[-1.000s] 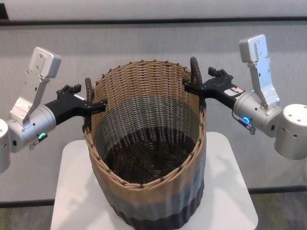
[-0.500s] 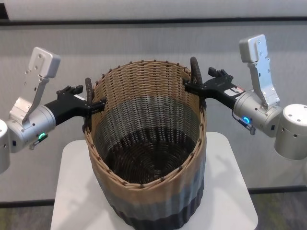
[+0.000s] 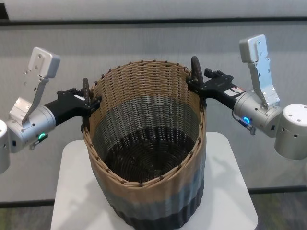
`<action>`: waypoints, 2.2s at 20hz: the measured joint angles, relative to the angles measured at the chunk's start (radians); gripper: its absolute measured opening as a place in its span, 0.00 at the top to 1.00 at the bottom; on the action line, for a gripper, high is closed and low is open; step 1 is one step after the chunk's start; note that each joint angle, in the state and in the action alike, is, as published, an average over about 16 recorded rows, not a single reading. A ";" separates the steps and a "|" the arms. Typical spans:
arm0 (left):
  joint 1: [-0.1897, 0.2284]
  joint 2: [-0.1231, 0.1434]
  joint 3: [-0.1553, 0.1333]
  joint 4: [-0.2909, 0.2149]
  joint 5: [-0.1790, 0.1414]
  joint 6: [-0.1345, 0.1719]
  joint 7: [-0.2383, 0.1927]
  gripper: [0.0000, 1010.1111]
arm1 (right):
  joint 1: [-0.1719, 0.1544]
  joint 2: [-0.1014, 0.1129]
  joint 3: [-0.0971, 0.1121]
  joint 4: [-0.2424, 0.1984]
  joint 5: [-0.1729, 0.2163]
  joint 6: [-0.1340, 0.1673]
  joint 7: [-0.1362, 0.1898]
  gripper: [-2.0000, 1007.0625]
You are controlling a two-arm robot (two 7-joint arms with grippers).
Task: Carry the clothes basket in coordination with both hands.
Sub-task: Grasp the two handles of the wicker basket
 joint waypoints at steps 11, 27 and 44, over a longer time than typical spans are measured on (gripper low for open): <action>0.001 0.000 -0.001 0.000 -0.002 0.000 -0.001 0.86 | 0.000 0.001 0.000 0.000 0.000 0.001 0.000 0.70; 0.001 0.000 -0.001 0.000 -0.002 0.000 0.000 1.00 | -0.001 0.001 0.000 0.000 0.000 0.001 0.000 0.83; 0.001 0.000 -0.001 0.000 -0.002 0.000 0.000 1.00 | -0.001 0.001 0.000 0.000 0.000 0.001 0.000 0.83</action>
